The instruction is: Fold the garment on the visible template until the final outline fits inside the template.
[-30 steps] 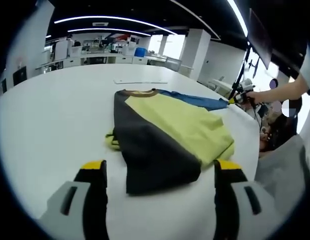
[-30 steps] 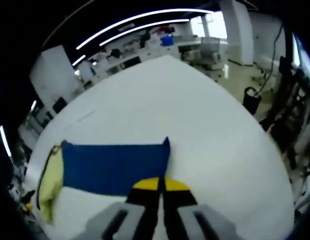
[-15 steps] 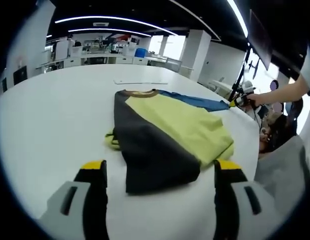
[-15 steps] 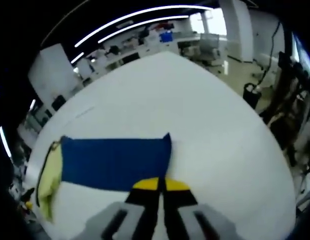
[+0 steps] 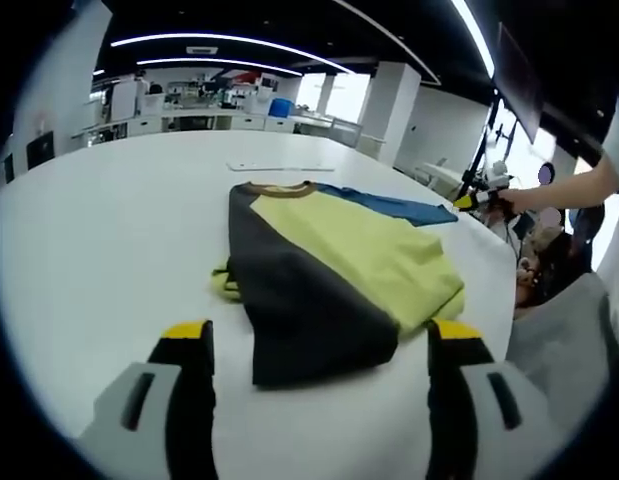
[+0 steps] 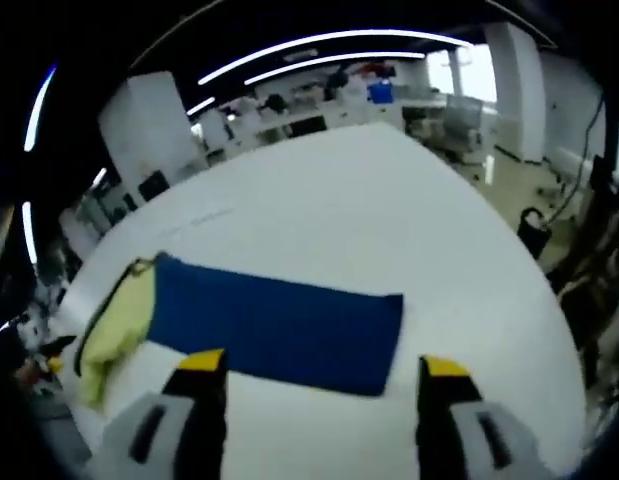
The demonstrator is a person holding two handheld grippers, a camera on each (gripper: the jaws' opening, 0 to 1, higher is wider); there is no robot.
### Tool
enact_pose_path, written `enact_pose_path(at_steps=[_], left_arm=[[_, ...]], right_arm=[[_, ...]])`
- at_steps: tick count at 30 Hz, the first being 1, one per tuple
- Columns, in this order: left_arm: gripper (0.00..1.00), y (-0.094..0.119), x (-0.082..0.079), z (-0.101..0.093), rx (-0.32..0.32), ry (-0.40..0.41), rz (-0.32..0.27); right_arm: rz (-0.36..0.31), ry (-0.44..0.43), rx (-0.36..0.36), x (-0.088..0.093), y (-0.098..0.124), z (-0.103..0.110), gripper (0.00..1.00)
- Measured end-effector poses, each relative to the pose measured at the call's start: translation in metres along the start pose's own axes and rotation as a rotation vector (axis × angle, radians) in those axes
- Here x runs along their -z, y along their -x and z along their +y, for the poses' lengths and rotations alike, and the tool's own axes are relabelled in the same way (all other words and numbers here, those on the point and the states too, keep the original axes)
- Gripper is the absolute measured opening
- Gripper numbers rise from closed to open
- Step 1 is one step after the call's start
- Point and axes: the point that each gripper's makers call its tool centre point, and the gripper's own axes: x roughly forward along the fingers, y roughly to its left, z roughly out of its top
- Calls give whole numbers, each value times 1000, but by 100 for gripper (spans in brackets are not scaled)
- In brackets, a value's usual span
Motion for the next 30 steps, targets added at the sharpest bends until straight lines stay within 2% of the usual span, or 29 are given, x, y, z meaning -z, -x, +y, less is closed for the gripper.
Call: enact_pose_path(at_steps=[2, 3, 7, 12, 13, 15, 18, 19, 21, 24, 25, 30], left_arm=[[85, 0, -1, -1, 4, 0, -1], [85, 1, -1, -2, 5, -2, -2], [85, 4, -1, -3, 5, -7, -3], [84, 8, -1, -2, 1, -16, -2], [84, 8, -1, -3, 2, -15, -5], [84, 10, 0, -1, 3, -21, -3], [82, 10, -1, -1, 8, -26, 1], [80, 10, -2, -2, 9, -29, -1], [75, 9, -3, -1, 19, -32, 4], [72, 11, -2, 0, 32, -87, 24], [72, 12, 0, 0, 36, -108, 40], [69, 16, 5, -2, 55, -151, 65]], right_arm=[[-25, 11, -40, -4, 6, 24, 96], [-39, 14, -64, -9, 6, 27, 100], [-81, 38, -113, -20, 16, 55, 99], [-106, 79, -157, -29, 23, 78, 99], [-113, 99, -165, -30, 26, 94, 99], [-111, 113, -176, -30, 28, 104, 99], [-127, 149, -198, -34, 31, 117, 99], [-129, 154, -211, -32, 34, 129, 99], [-139, 164, -234, -33, 37, 140, 99], [-149, 214, -256, -33, 41, 154, 99], [-155, 227, -270, -32, 46, 168, 99], [-166, 279, -325, -29, 55, 199, 99]])
